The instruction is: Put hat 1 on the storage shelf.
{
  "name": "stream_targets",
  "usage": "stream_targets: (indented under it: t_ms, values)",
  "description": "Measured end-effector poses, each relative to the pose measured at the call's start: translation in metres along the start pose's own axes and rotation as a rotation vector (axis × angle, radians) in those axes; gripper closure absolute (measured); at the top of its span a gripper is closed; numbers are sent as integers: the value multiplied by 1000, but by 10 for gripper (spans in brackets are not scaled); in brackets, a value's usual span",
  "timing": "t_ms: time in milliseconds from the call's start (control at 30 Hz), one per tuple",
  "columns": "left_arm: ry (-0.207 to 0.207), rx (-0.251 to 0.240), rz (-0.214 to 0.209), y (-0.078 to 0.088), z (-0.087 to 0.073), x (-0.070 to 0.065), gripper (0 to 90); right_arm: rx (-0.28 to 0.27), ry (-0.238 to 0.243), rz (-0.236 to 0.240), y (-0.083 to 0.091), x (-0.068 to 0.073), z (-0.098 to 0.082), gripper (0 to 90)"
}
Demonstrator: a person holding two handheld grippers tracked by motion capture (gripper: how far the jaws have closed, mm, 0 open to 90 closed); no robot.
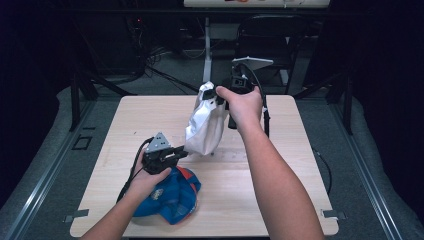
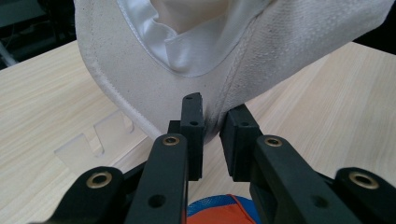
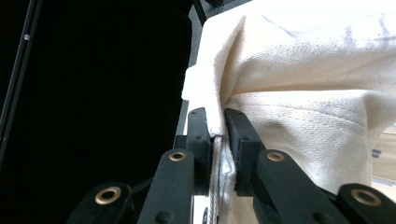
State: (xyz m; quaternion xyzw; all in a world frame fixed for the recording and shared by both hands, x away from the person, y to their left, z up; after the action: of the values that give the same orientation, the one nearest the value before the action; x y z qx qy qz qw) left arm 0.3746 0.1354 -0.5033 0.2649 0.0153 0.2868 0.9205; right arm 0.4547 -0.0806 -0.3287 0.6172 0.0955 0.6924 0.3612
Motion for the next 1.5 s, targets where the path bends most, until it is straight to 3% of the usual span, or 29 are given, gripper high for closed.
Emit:
stream_targets:
  t_ms: [133,267,367,467,633,733,900,1267,1433,1500]
  values:
    - [6,1,9,1,-3,1,799,7,1,4,-4,0,0,812]
    - [32,-44,27,3,-9,1,800,9,1,11,-6,-1,-1,812]
    - [27,-37,31,2,-7,0,800,15,1,10,-5,0,-2,812]
    - [30,-54,-13,-3,-2,-7,800,8,13,2,2,6,-1,811]
    - [33,-66,-6,-6,-2,-11,800,3,13,1,4,3,0,811]
    - [52,-27,11,-2,-7,-5,799,5,6,9,0,1,-1,811]
    - [75,-41,23,-2,-18,-4,803,27,11,2,-12,0,-4,810]
    - [119,-9,77,2,-32,-2,829,50,41,-21,-29,-1,-11,786]
    - [133,45,83,0,-38,-2,838,42,62,-63,-32,-12,-11,779]
    - [100,95,97,-6,-41,-7,841,47,48,-65,-35,-21,-11,775]
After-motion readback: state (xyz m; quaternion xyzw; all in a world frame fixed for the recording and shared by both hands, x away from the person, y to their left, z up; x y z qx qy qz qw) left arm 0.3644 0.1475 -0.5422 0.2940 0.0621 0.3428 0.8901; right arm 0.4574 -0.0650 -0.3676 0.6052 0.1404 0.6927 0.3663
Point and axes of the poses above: each handheld gripper's, and its own axes: y roughly backward along the jaws, z roughly out of its top, x roughly to its left, the point moved 3 cm from there along -y, roughly forward along the jaws, and after that the axes turned 10 degrees about -y, right-handed, at the moved point
